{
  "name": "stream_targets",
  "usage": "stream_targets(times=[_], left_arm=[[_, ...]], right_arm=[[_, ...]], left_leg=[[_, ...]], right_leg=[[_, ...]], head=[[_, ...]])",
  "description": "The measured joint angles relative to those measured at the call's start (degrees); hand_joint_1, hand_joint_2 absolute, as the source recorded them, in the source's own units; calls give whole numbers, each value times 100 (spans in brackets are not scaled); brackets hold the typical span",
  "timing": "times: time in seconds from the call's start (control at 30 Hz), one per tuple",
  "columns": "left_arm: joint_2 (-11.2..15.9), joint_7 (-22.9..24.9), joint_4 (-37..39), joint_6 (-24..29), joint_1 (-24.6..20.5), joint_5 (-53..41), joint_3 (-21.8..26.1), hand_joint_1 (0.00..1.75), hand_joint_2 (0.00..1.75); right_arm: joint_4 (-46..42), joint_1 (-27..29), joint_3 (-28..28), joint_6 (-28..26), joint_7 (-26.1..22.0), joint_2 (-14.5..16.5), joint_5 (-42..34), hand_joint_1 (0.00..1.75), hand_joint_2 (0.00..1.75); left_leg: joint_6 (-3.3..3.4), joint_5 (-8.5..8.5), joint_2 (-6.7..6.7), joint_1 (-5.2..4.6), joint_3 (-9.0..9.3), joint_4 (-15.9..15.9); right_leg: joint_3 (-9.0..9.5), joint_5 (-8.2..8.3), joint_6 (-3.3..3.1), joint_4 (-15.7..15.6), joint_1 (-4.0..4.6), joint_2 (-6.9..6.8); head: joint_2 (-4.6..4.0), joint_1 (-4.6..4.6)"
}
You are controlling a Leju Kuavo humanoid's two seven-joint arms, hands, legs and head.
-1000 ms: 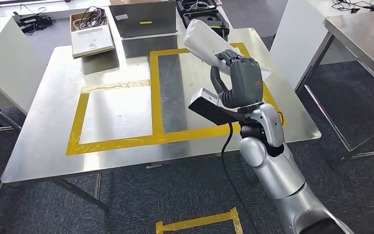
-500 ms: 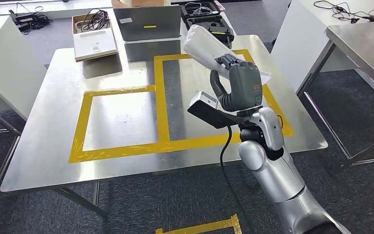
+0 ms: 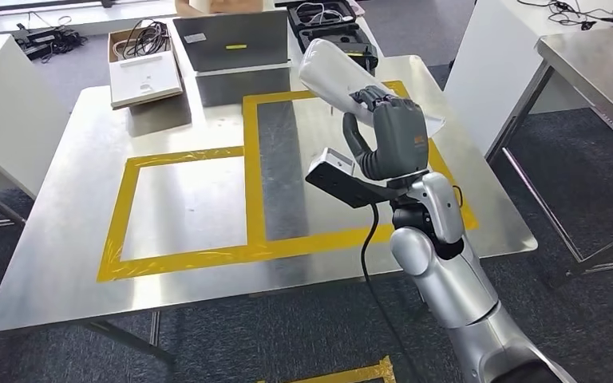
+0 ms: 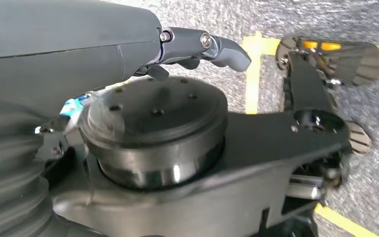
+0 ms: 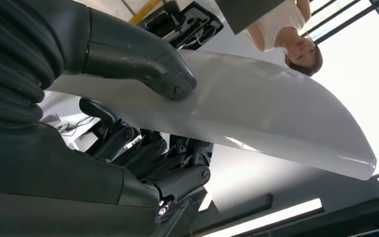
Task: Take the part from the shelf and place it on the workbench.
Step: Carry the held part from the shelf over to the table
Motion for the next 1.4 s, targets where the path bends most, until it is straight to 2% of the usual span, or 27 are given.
stream_targets(times=[0.1, 0.13, 0.17, 0.2, 0.23, 0.27, 0.3, 0.33, 0.37, 0.4, 0.53, 0.63, 0.7, 0.77, 0.9, 1.13, 1.4], left_arm=[[2, -17, 0, 0, -7, 1, -1, 0, 175], [4, -18, 1, 0, -2, 1, -1, 0, 175], [7, -15, 1, 0, 4, 2, -2, 0, 175], [12, -11, 2, 0, 10, 3, -3, 0, 175], [19, -9, 2, 0, 13, 3, -4, 0, 175], [28, -13, 4, 0, 13, -4, -9, 0, 175], [35, -17, 5, 0, 10, -17, -19, 0, 175], [41, -23, 6, 0, 3, -26, -33, 0, 175], [44, -27, 7, 0, 0, -20, -48, 0, 175], [42, -27, 7, 0, 1, 0, -58, 0, 175], [42, -22, 9, 0, 31, 79, -63, 0, 175], [25, -22, 9, 0, 35, 81, -63, 0, 175], [10, -21, 9, 0, 47, 81, -65, 0, 175], [2, -9, 9, 0, 66, 75, -69, 0, 175], [-5, 10, 9, 0, 91, 64, -83, 0, 175], [-33, 15, 9, 0, 105, -27, -172, 0, 175], [-103, -5, 9, 0, 109, 33, -184, 0, 175]], right_arm=[[59, -35, 4, 3, -28, 27, -13, 175, 175], [82, -37, 5, 4, -27, 37, -18, 175, 175], [101, -40, 5, 5, -26, 48, -22, 175, 175], [118, -45, 6, 7, -26, 62, -25, 175, 175], [128, -53, 6, 8, -26, 78, -28, 175, 175], [137, -67, 6, 9, -27, 90, -29, 175, 175], [143, -82, 7, 13, -27, 98, -31, 175, 175], [148, -94, 7, 17, -26, 104, -34, 175, 175], [152, -103, 8, 21, -25, 106, -38, 175, 175], [157, -107, 8, 25, -24, 108, -42, 175, 175], [174, -122, 7, 17, -23, 109, -50, 175, 175], [174, -106, 6, 5, -23, 109, -50, 175, 175], [174, -70, 5, -17, -22, 102, -50, 175, 175], [168, -9, 1, -42, -18, 84, -46, 175, 175], [78, 182, -50, -62, 14, 46, 29, 175, 175], [-134, 458, -141, -66, 77, -155, 105, 175, 175], [-132, 515, -152, -60, -90, -317, -43, 175, 175]], left_leg=[[-45, -391, 9, 8, -628, 1090], [-46, -395, 9, 7, -785, 1311], [-38, -272, 9, 7, -831, 1301], [-20, -47, 9, 5, -764, 1062], [7, 224, 9, 2, -618, 673], [40, 416, 9, -12, -449, 282], [73, 523, 8, -26, -310, -28], [100, 547, 5, -39, -233, -202], [120, 513, 1, -50, -199, -264], [125, 516, -5, -47, -191, -298], [140, 523, -20, -47, -191, -331], [177, 502, -17, -50, -184, -330], [192, 495, -15, -50, -174, -330], [202, 491, -14, -50, -166, -329], [209, 490, -13, -50, -159, -327], [208, 489, -7, -48, -141, -331], [207, 490, -3, -46, -135, -339]], right_leg=[[63, -61, -64, -6, 10, -11], [88, -86, -70, -5, 16, -9], [122, -113, -70, -3, 21, -3], [167, -144, -65, -1, 25, 2], [216, -178, -55, 1, 26, 7], [257, -212, -35, 3, 35, 9], [277, -237, -10, 8, 41, 11], [281, -252, 17, 10, 46, 12], [280, -257, 44, 3, 50, 12], [278, -247, 42, -4, 54, 11], [303, -235, -45, -62, 69, -14], [333, -231, -20, -110, 69, -13], [354, -230, 27, -137, 69, -13], [369, -228, 67, -152, 68, -13], [377, -227, 104, -158, 67, -13], [386, -228, 109, -157, 68, -12], [388, -229, 109, -153, 71, -12]], head=[[-1, -9], [0, -8], [-1, -8], [-1, -8], [0, -8], [0, -9], [0, -8], [0, -8], [0, -7], [0, -7], [0, -7], [-1, -7], [-1, -7], [-1, -7], [0, -7], [0, -7], [-2, -7]])
